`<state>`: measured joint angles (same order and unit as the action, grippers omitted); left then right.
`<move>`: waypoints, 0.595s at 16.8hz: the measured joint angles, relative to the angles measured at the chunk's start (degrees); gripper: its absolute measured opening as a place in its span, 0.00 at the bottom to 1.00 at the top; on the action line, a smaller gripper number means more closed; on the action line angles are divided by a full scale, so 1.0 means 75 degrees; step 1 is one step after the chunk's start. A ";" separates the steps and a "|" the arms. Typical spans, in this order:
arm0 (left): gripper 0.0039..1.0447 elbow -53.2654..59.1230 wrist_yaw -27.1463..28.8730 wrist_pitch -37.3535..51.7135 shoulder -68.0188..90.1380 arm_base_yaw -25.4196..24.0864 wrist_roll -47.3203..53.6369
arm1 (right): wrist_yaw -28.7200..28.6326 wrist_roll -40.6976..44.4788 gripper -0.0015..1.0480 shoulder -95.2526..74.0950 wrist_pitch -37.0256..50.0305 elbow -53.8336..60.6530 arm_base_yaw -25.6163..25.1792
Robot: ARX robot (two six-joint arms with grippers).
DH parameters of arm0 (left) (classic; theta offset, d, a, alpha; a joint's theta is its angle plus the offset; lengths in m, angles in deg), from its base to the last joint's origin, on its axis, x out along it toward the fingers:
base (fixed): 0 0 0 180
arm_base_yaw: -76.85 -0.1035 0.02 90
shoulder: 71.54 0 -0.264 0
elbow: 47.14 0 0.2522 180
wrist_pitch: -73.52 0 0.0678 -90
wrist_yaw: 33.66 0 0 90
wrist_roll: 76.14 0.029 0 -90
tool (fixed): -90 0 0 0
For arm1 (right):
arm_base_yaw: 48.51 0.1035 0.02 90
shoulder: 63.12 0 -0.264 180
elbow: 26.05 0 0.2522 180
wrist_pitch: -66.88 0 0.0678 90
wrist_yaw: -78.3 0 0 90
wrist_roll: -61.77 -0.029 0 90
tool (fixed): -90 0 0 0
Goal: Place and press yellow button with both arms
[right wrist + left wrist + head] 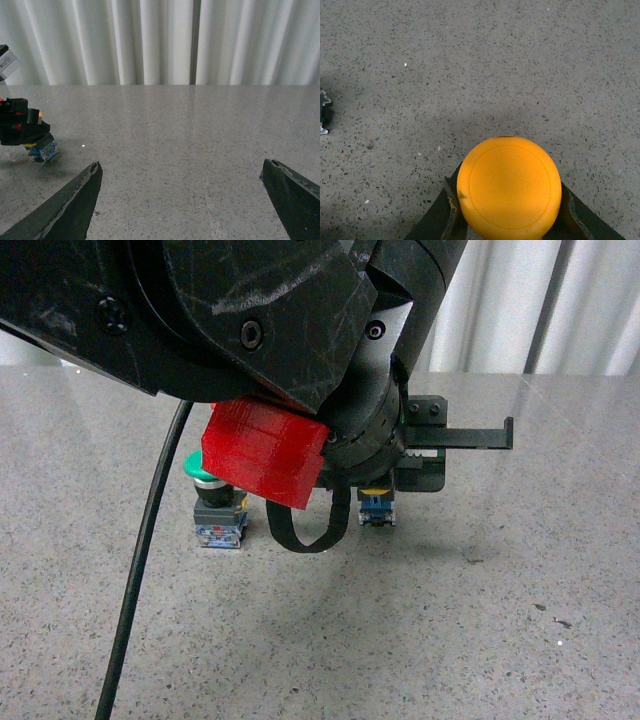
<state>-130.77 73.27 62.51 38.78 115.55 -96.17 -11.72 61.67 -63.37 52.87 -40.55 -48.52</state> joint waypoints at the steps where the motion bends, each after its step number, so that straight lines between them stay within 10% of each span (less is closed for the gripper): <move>1: 0.28 0.0000 0.0009 0.0003 0.0000 0.0009 -0.0067 | 0.0000 0.0000 0.94 0.0000 0.0000 0.0000 0.0000; 6: 0.50 0.0000 -0.0035 -0.0026 0.0128 0.0052 -0.0090 | 0.0000 0.0000 0.94 0.0000 0.0000 0.0000 0.0000; 8: 0.95 0.0149 0.0015 0.0367 -0.0146 -0.0012 0.0052 | -0.0003 0.0000 0.94 0.0000 0.0000 0.0000 0.0000; 10: 0.94 0.0784 0.0277 0.1134 -0.1594 -0.0708 0.0708 | 0.0000 0.0000 0.94 0.0000 0.0000 0.0000 0.0000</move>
<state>-124.89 75.35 71.01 26.83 110.24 -90.86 -11.72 61.67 -63.37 52.87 -40.55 -48.52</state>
